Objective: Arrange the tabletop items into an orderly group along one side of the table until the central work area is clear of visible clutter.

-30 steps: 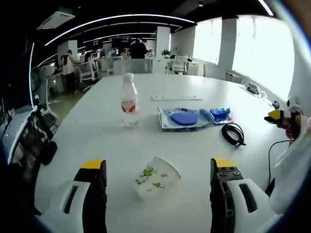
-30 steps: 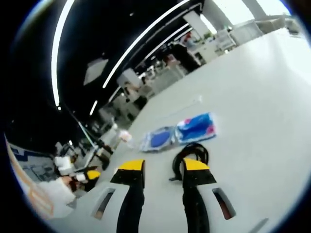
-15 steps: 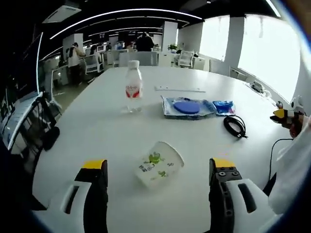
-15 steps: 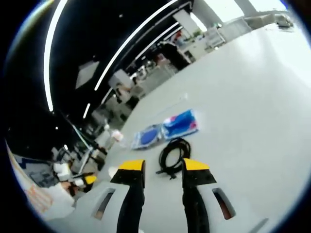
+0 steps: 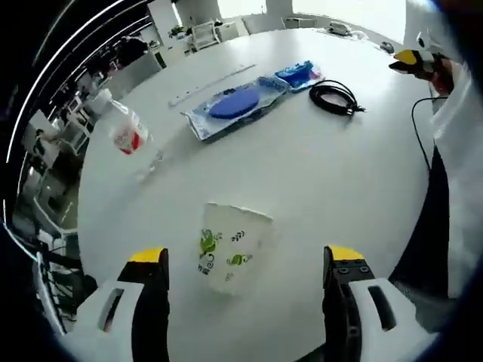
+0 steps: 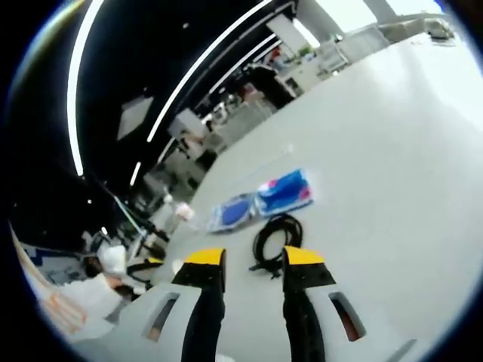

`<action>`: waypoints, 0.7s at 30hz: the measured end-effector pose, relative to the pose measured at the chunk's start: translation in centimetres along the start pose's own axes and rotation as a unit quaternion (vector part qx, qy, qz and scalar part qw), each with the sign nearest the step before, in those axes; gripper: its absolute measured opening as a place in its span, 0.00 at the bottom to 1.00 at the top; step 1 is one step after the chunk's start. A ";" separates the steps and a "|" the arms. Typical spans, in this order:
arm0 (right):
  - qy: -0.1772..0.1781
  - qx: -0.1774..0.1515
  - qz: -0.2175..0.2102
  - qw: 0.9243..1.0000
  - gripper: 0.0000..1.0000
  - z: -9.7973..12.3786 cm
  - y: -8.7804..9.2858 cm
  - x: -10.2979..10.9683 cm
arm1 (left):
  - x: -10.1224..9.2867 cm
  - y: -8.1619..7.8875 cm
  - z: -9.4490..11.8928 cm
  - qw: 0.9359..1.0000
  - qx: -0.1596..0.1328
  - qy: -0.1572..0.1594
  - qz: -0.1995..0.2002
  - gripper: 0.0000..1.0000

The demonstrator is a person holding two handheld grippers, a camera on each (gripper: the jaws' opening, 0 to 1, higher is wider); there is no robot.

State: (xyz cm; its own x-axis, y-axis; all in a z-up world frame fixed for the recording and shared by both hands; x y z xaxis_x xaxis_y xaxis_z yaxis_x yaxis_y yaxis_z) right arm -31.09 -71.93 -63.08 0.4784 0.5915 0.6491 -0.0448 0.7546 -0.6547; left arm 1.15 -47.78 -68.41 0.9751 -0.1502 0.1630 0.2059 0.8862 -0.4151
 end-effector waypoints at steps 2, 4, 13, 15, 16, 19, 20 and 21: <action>0.001 -0.001 -0.001 1.000 0.27 0.0 0.0 -0.1 | 0.3 -0.1 -0.5 1.000 0.010 0.001 -0.014 0.74; 0.002 -0.001 -0.003 1.000 0.27 0.0 0.0 -0.1 | 1.0 -0.1 -0.9 0.999 0.026 -0.011 -0.038 0.70; 0.017 -0.005 -0.015 1.000 0.27 0.4 0.1 -0.6 | 1.1 0.4 -2.4 0.999 0.023 0.009 0.022 0.54; 0.017 -0.004 -0.018 1.000 0.27 0.3 0.1 -0.7 | 0.8 0.3 -2.4 0.999 0.014 0.015 0.039 0.48; 0.016 -0.003 -0.018 1.000 0.27 0.2 0.0 -0.7 | 0.8 0.3 -2.4 0.999 0.013 0.016 0.041 0.46; 0.014 0.000 -0.014 1.000 0.27 -0.2 -0.2 -0.5 | 0.7 0.5 -2.5 0.999 0.020 0.010 0.036 0.43; 0.013 0.000 -0.014 1.000 0.27 -0.3 -0.3 -0.4 | 0.7 0.5 -2.5 0.999 0.020 0.007 0.034 0.43; 0.012 0.000 -0.014 1.000 0.27 -0.4 -0.4 -0.4 | 0.7 0.4 -2.4 0.999 0.020 0.006 0.037 0.42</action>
State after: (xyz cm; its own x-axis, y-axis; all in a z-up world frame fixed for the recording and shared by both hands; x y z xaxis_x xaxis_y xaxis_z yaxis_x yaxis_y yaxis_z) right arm -30.91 -72.57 -63.18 0.4998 0.5637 0.6576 -0.0306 0.7702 -0.6371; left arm 2.11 -48.62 -70.60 0.9885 -0.0893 0.1216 0.1303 0.9117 -0.3896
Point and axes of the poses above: the point that each gripper's makers call its tool centre point, and the gripper's own axes: z roughly backward along the fingers, x roughly to its left, y roughly out of its underside, the point moved 4 cm from there along z, roughly backward along the fingers, and after that the axes turned 1 degree about y, right-handed, at the moved point
